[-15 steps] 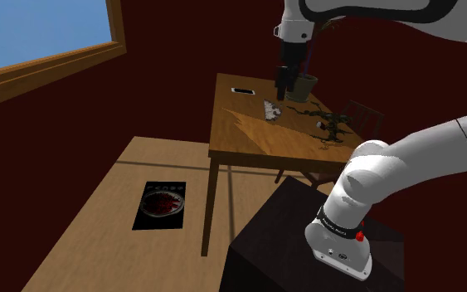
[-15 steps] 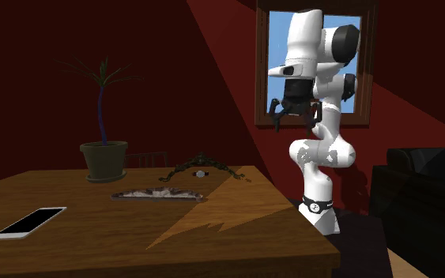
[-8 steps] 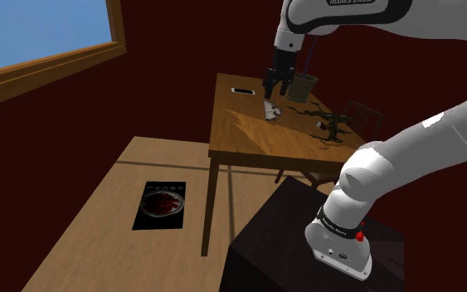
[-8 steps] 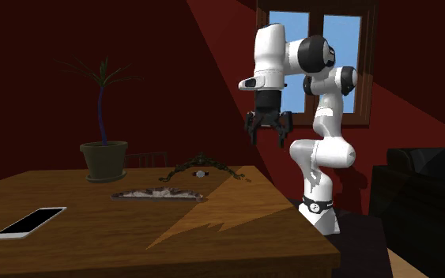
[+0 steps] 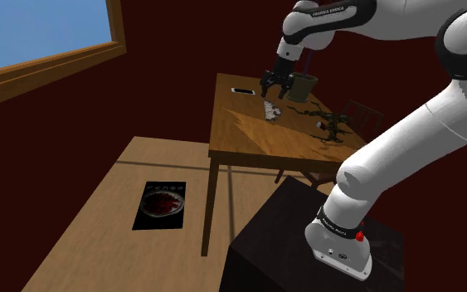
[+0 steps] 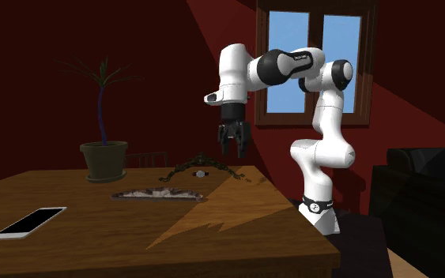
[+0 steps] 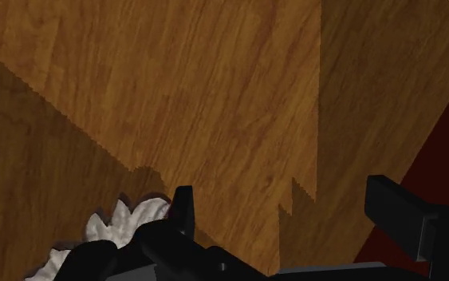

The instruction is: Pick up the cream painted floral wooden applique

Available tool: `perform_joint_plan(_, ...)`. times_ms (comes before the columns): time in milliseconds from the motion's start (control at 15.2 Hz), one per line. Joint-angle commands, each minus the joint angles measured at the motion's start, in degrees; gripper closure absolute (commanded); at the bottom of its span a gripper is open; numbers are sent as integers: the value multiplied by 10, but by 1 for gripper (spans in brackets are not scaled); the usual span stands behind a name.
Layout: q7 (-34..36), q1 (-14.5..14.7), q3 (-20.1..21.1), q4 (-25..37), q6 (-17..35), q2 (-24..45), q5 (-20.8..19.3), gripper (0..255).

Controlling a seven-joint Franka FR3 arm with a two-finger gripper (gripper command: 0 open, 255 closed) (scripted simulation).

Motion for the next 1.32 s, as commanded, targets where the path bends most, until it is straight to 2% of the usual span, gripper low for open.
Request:
perform_joint_plan(0,8,-10,-19,7,29,26,18,0)
perform_joint_plan(462,14,-39,-86,30,119,116,105,0)
perform_joint_plan(924,-10,-69,-144,55,189,213,237,0)
perform_joint_plan(1254,-34,-72,-146,44,217,237,270,0)
